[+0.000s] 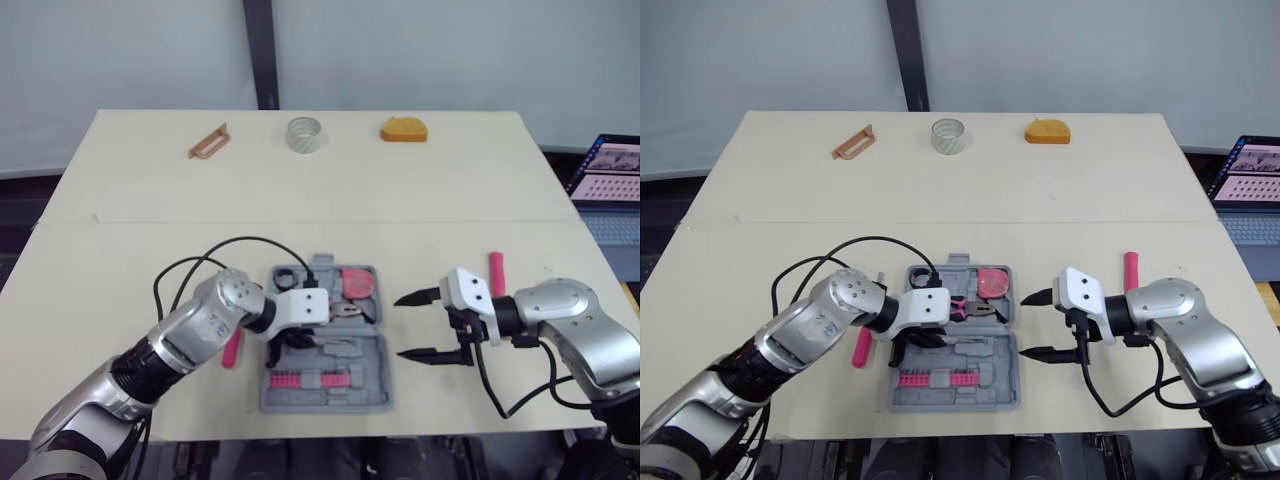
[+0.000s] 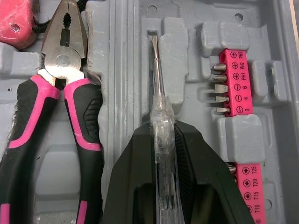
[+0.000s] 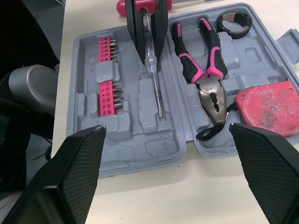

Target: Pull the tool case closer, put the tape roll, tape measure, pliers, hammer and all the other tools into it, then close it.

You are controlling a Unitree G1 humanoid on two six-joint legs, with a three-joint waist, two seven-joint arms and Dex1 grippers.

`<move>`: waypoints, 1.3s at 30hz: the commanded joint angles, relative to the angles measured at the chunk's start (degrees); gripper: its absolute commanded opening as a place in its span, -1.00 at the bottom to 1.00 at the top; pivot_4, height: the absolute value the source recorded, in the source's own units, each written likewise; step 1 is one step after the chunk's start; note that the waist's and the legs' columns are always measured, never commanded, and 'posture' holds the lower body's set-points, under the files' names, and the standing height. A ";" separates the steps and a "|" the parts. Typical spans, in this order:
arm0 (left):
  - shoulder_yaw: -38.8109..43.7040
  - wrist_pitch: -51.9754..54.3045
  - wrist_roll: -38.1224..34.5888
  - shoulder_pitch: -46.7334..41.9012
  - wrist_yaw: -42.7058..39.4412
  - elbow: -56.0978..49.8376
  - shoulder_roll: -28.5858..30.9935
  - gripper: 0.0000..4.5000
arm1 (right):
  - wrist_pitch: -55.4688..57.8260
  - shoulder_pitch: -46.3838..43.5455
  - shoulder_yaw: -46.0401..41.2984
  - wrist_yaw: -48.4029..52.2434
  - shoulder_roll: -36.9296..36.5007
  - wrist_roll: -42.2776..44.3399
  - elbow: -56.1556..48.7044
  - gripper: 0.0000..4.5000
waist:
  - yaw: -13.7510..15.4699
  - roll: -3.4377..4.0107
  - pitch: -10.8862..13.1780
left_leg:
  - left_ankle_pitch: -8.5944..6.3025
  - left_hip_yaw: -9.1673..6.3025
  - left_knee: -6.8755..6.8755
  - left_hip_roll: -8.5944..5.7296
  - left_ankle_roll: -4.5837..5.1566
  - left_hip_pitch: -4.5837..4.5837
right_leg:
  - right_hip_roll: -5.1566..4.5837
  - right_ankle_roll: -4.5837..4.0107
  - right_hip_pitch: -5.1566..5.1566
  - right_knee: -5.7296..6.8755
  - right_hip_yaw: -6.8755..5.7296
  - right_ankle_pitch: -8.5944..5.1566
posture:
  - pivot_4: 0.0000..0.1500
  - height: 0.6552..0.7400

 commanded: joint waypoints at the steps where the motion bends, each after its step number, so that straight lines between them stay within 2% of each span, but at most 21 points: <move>1: -0.19 -0.51 0.63 -0.10 0.44 -0.34 -0.67 -0.96 | -0.25 -0.56 -1.91 -0.22 -0.47 0.56 -0.62 1.00 | 0.00 0.00 0.00 | 0.00 0.00 0.00 0.00 0.00 0.00 | 0.00 0.00 0.00 0.00 0.00 0.00 | 1.00 1.00; 39: -0.54 0.04 0.94 0.88 1.33 -0.52 -0.85 -0.96 | -1.20 -0.49 -1.72 0.05 -0.39 0.28 0.57 1.00 | 0.00 0.00 0.00 | -0.06 0.00 0.15 0.00 0.10 -0.06 | 0.00 0.02 0.00 0.02 0.00 0.01 | 1.00 1.00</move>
